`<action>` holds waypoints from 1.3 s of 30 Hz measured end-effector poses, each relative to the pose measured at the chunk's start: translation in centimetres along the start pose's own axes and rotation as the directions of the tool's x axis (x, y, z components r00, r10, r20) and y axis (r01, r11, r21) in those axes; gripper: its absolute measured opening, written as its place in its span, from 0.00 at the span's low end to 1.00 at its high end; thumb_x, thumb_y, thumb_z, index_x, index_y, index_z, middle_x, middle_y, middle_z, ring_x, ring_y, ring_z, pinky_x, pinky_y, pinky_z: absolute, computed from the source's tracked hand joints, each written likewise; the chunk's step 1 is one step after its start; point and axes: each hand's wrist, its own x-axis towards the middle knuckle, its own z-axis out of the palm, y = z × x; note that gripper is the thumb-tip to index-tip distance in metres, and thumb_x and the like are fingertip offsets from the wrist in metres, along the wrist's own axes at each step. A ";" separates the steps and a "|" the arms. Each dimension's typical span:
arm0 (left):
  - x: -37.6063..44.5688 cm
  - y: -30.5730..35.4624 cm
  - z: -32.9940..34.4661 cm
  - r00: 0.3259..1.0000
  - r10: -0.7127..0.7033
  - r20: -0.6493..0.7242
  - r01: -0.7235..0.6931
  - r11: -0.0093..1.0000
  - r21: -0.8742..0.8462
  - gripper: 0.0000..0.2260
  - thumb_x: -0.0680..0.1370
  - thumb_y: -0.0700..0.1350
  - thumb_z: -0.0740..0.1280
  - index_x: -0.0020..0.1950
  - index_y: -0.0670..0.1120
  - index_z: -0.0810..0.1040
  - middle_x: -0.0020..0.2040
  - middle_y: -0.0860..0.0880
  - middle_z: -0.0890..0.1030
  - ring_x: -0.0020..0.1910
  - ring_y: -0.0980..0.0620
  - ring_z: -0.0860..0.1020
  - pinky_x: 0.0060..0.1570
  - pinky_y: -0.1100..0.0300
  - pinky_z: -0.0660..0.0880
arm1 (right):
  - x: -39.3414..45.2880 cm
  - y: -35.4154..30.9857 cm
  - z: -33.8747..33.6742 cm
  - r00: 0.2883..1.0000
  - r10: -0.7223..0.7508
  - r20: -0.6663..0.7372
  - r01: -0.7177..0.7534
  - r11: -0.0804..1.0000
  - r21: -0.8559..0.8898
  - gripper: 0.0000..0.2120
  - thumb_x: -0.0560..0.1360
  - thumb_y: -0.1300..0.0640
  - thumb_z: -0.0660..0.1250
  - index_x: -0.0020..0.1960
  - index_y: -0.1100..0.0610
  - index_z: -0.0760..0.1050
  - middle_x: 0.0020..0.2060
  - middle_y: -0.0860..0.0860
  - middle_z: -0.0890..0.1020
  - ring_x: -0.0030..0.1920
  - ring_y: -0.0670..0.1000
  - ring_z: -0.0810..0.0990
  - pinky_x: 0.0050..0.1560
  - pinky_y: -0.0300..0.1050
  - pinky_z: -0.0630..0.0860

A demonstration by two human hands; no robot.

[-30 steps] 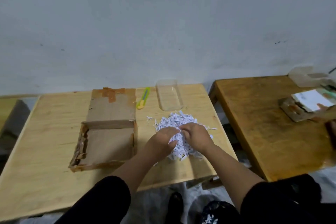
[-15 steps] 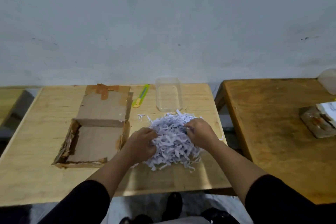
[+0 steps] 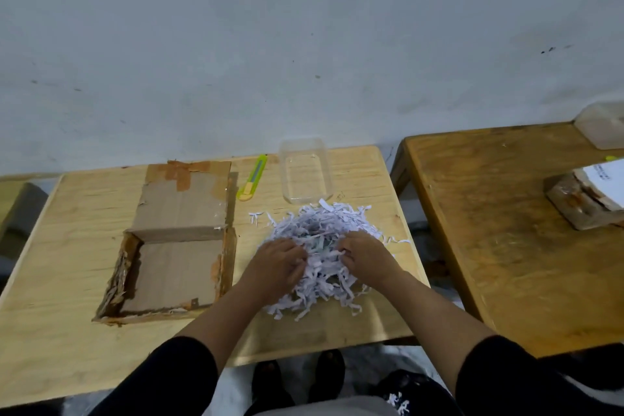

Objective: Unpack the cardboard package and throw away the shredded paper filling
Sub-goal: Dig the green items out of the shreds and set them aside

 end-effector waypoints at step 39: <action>2.9 -0.2 0.1 0.977 -0.210 0.035 0.213 0.955 -0.205 0.15 0.77 0.42 0.63 0.64 0.46 0.73 0.56 0.42 0.79 0.54 0.43 0.75 0.48 0.56 0.71 | 0.8 1.0 2.3 0.992 0.016 -0.124 -0.007 0.997 0.071 0.11 0.77 0.60 0.60 0.53 0.64 0.76 0.51 0.61 0.79 0.53 0.61 0.76 0.49 0.51 0.73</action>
